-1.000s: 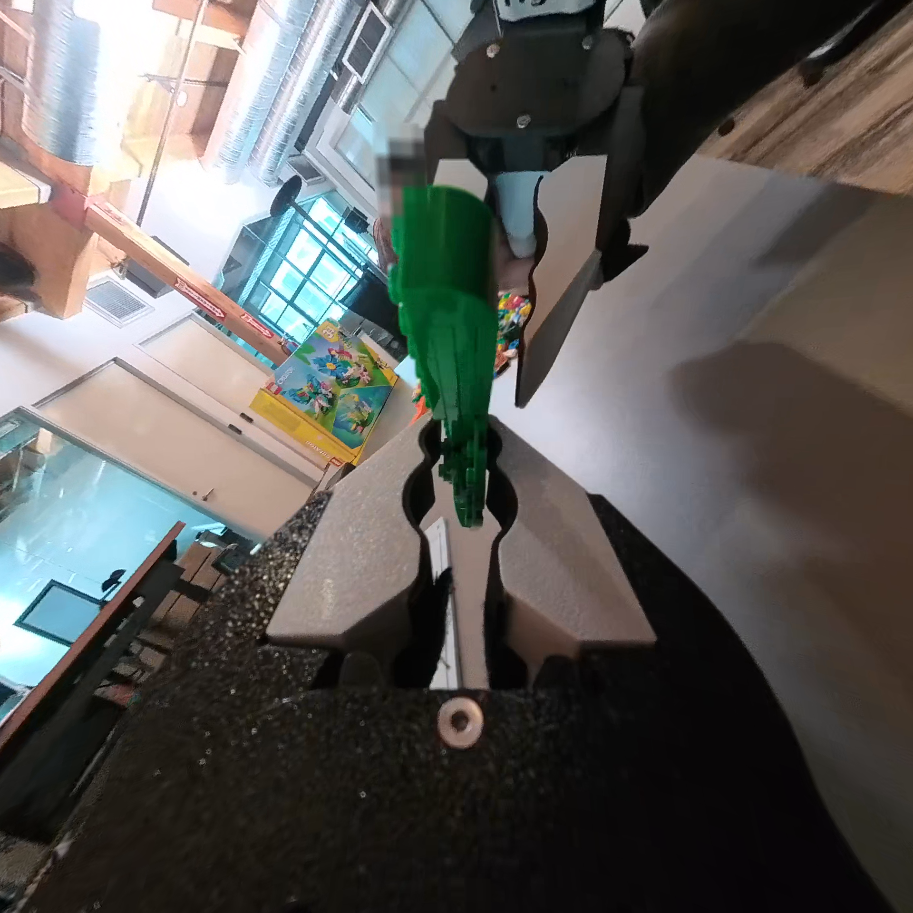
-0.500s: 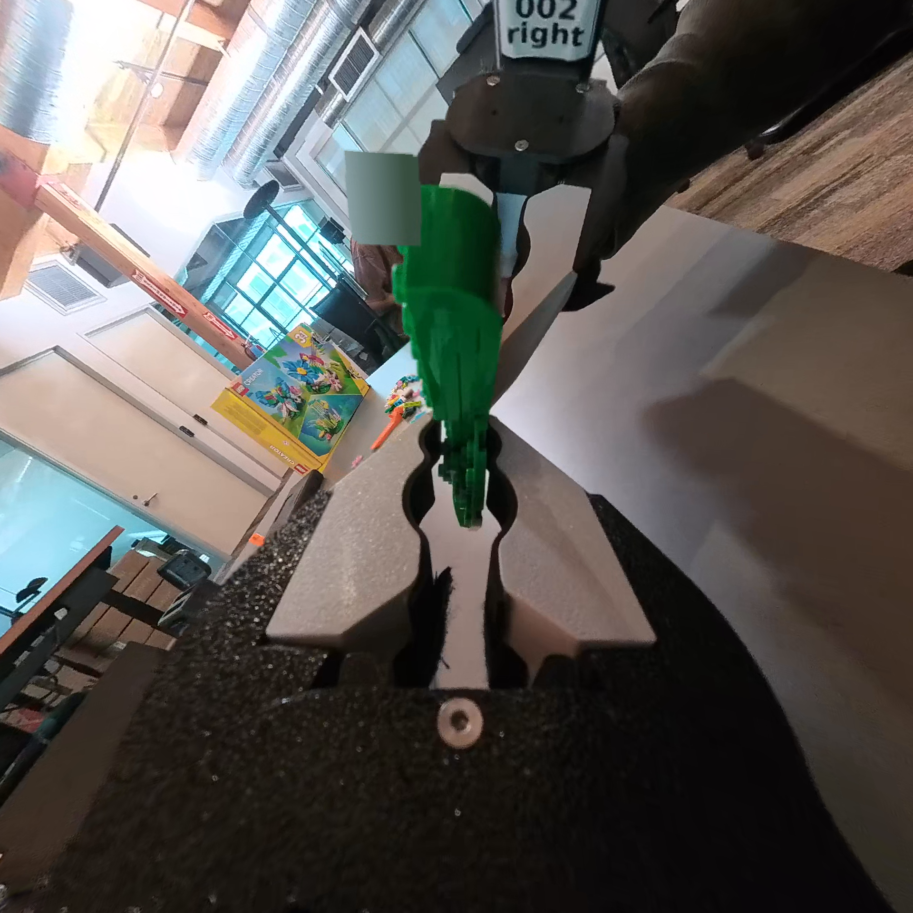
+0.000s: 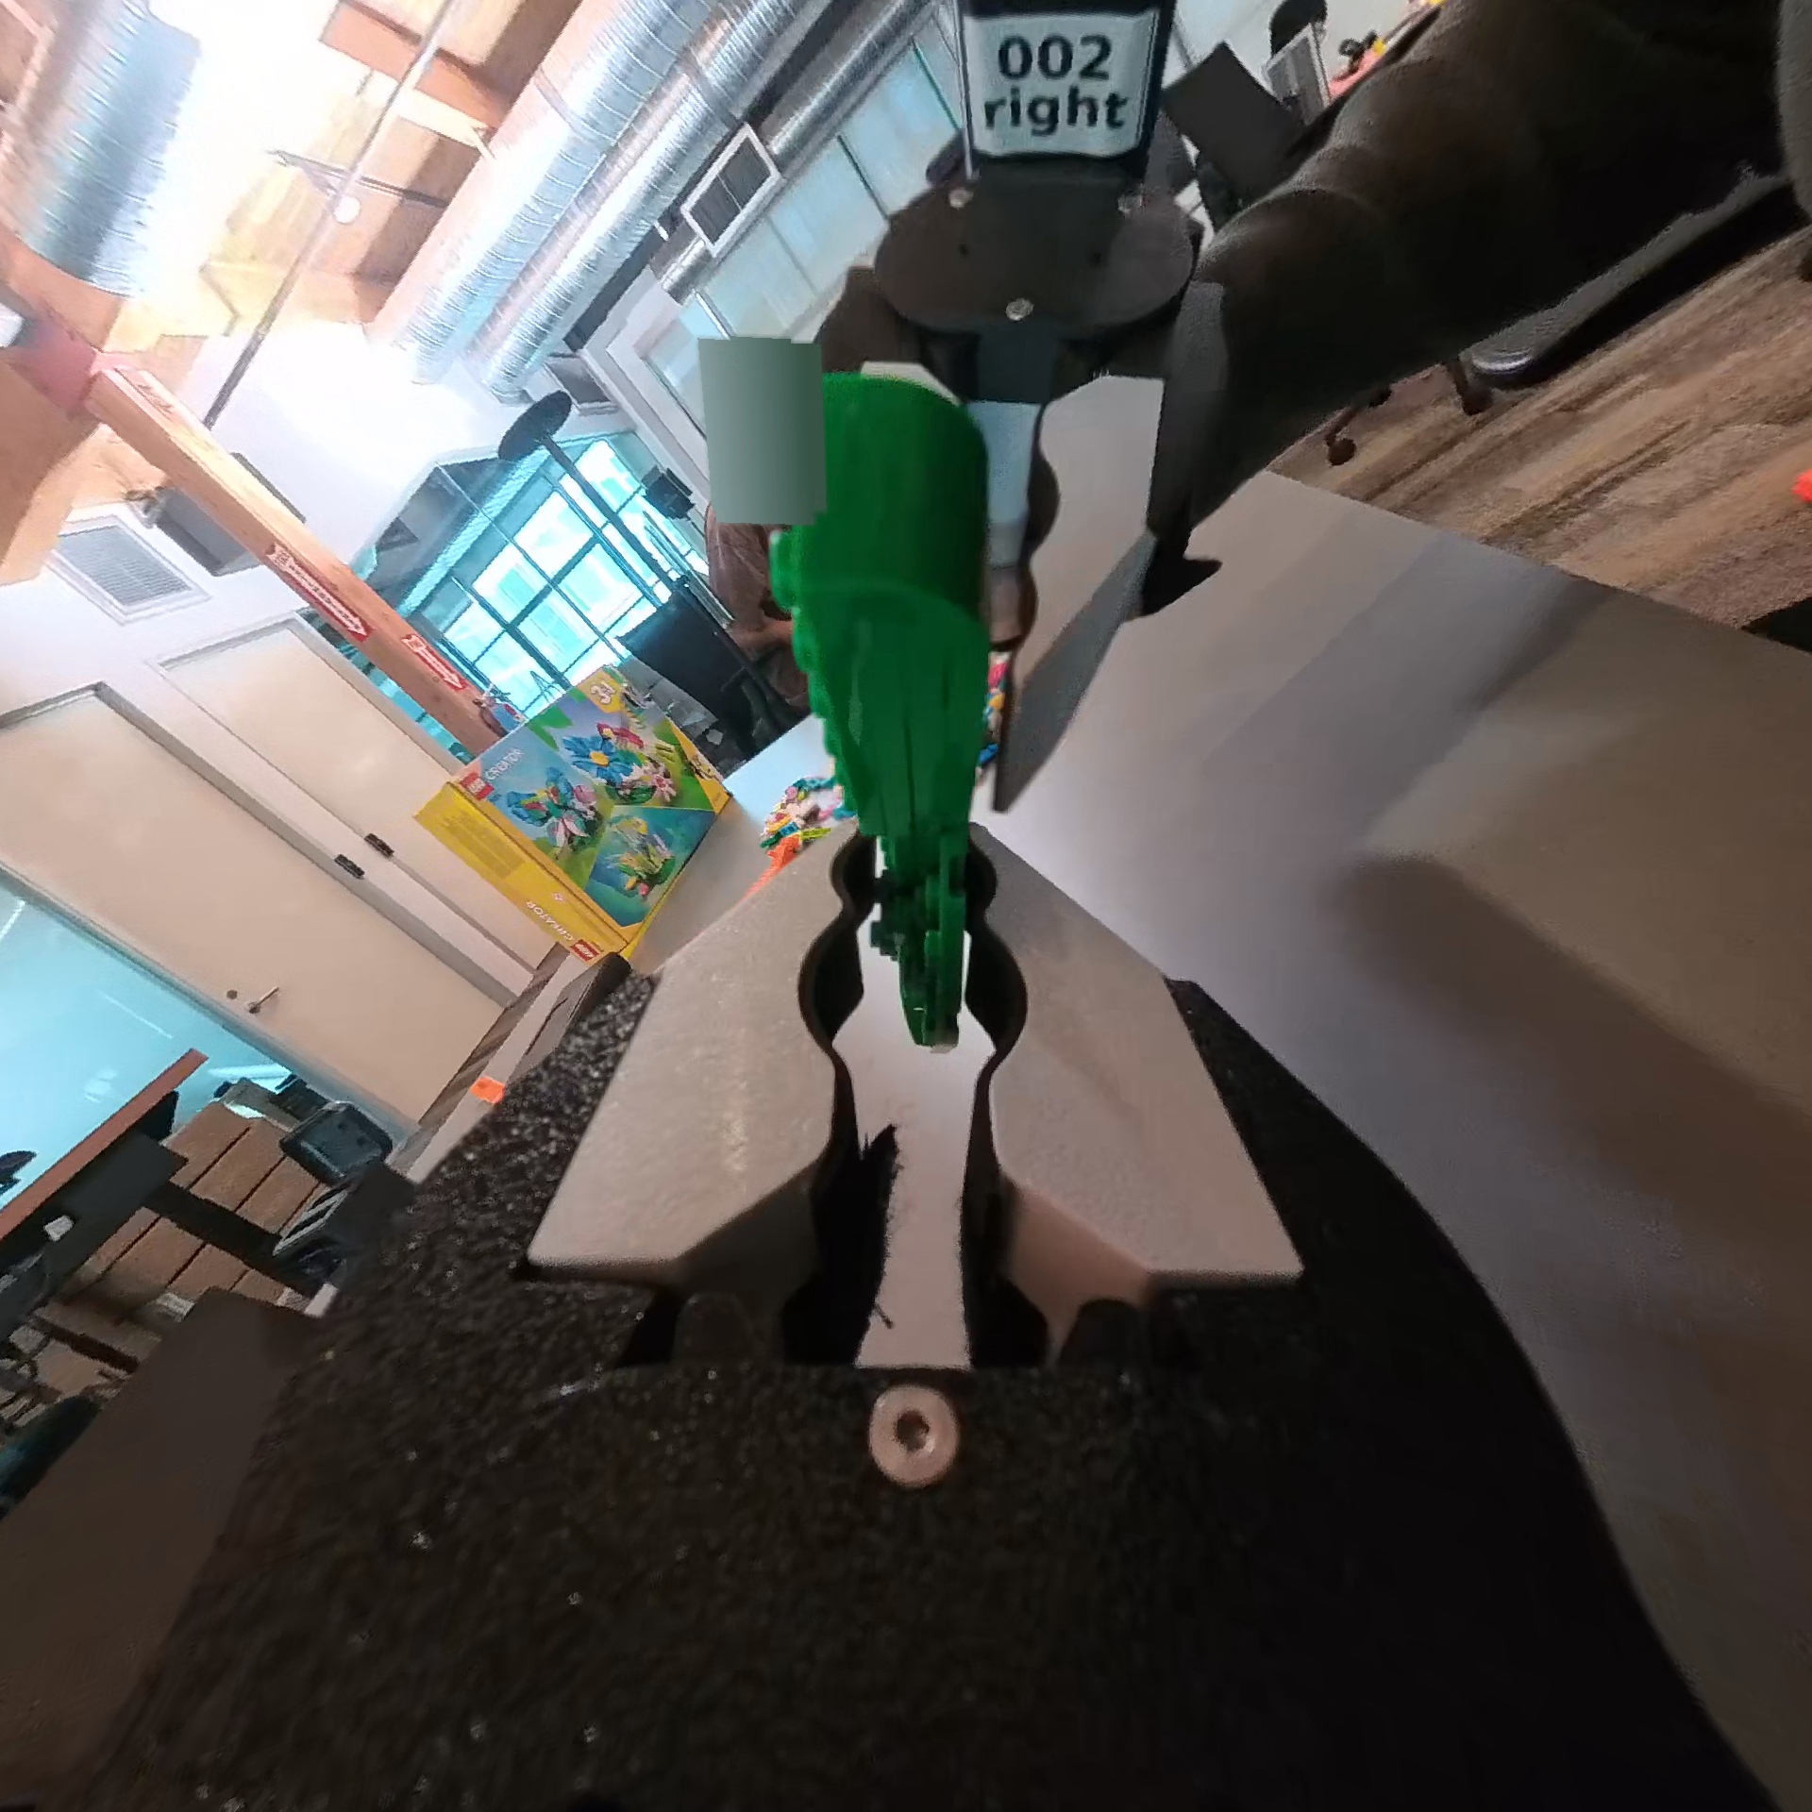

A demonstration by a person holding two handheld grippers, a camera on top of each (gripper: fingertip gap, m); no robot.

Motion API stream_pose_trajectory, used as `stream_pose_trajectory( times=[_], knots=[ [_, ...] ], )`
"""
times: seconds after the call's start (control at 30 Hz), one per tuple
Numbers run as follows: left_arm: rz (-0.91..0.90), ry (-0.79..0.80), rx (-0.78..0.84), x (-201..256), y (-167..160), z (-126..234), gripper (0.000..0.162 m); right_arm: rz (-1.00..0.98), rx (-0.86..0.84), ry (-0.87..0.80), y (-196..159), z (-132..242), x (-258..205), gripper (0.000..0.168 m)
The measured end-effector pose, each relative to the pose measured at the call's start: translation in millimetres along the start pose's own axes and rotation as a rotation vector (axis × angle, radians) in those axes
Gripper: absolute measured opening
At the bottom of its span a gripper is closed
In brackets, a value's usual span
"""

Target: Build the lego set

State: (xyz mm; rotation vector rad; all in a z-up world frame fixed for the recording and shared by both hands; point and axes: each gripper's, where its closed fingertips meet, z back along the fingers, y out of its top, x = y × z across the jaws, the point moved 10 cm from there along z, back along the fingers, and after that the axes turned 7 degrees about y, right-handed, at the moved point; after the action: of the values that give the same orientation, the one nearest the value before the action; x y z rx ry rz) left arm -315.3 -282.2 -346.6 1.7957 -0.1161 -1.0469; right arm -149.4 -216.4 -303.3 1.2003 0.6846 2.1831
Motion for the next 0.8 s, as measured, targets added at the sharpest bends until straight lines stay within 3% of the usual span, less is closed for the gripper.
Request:
stream_pose_trajectory(
  times=[0.03,0.2,0.33,0.47,0.7,0.8],
  knots=[
    [0.005,0.003,0.003,-0.7,-0.4,0.8,0.013,-0.016,-0.003,-0.005,-2.0,0.7,0.3,0.031],
    [0.044,-0.001,0.035,-3.6,0.1,2.8,0.013,-0.026,0.043,-0.030,-3.0,5.5,-0.9,0.023],
    [0.075,-0.039,0.078,-2.8,3.6,4.4,0.013,-0.006,0.065,-0.009,-0.5,5.0,-2.0,0.007],
    [0.064,-0.070,0.082,-0.7,4.4,5.5,0.013,0.006,0.029,0.057,2.7,6.2,-1.4,0.006],
    [0.100,-0.063,0.090,-2.0,4.2,4.5,0.013,0.026,0.038,0.025,2.3,6.3,-1.6,0.008],
    [0.099,-0.067,0.083,-1.0,4.1,3.4,0.013,0.015,0.073,0.028,3.2,4.9,-3.1,0.025]
  ],
)
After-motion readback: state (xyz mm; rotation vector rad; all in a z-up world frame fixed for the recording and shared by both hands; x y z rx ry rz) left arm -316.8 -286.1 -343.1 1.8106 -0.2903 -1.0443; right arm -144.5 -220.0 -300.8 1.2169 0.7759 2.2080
